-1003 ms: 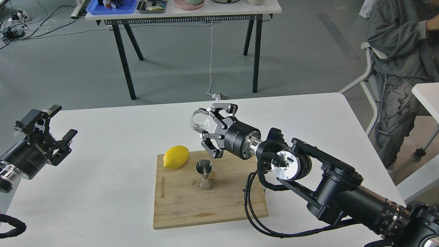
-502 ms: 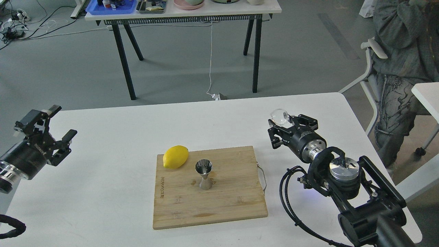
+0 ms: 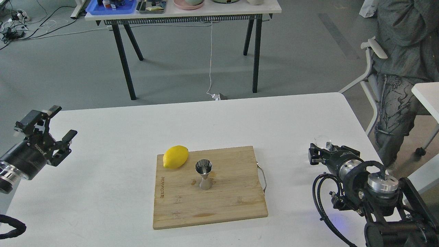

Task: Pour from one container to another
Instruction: 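Tilt the glass upright and move it back toward its spot, then set the glass down on the table and release it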

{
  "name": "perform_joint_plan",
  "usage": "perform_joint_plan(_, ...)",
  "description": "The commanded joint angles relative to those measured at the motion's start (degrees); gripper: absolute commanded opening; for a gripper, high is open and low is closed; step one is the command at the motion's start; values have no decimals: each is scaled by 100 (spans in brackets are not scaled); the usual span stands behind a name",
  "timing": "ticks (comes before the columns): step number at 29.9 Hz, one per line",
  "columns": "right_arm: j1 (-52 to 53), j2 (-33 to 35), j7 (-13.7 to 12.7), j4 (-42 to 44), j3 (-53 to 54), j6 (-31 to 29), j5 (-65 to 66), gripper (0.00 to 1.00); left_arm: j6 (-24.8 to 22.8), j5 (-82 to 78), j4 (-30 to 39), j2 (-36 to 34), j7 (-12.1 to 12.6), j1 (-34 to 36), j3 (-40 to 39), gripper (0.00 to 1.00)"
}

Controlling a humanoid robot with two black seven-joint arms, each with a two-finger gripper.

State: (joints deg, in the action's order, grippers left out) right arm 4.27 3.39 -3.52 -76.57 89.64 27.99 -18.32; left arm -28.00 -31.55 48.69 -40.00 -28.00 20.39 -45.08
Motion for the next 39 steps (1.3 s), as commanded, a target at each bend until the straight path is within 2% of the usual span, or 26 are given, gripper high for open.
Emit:
perform_joint_plan(1, -58, -14, 1, 2, 9, 1, -5, 37, 0, 0, 0, -8, 0, 0, 0, 96)
perform_joint_plan(10, -58, -14, 9, 142, 45, 1, 30, 37, 0, 0, -9, 0, 0, 0, 0, 96)
perform_joint_plan(16, 30, -14, 18, 617, 36, 1, 30, 38, 0, 0, -9, 0, 0, 0, 0, 96)
perform_joint_plan(31, 399, -14, 53, 1101, -26, 1, 47, 38, 0, -9, -61, 71, 0, 0, 0, 96)
perform_joint_plan(39, 399, -14, 62, 1162, -52, 1, 47, 45, 0, -9, -61, 71, 0, 0, 0, 96)
